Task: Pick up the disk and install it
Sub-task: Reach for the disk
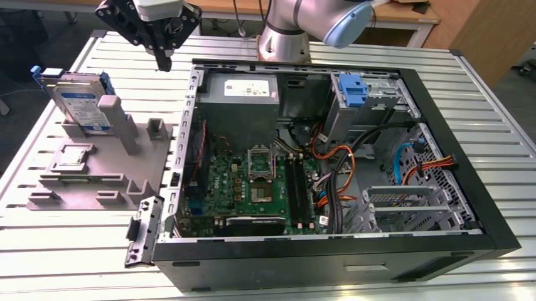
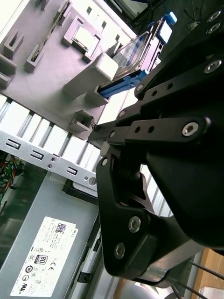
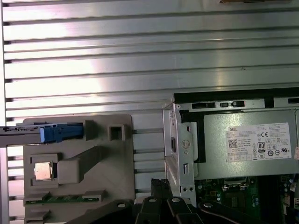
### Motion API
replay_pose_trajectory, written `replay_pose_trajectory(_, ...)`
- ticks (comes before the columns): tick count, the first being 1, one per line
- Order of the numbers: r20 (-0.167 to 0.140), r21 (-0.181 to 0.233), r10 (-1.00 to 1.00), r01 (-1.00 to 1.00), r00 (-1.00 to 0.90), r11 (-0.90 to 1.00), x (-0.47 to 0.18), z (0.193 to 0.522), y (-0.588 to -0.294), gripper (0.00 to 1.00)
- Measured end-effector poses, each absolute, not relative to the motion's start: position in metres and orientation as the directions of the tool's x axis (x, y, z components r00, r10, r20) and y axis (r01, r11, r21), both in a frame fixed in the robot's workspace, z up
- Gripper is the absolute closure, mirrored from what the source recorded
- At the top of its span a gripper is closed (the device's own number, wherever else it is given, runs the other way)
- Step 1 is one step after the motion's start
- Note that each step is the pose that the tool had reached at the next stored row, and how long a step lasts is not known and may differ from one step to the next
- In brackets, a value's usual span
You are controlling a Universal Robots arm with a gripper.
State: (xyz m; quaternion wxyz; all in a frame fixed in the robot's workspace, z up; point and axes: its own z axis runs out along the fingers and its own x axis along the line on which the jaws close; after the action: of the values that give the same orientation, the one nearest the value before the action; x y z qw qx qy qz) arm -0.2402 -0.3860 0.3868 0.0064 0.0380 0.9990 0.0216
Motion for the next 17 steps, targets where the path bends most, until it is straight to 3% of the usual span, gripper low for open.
replay_pose_trajectory(17, -0.002, 0.043, 0.076, 0.076, -0.997, 0.996, -0.253, 0.386, -0.383, 0.90)
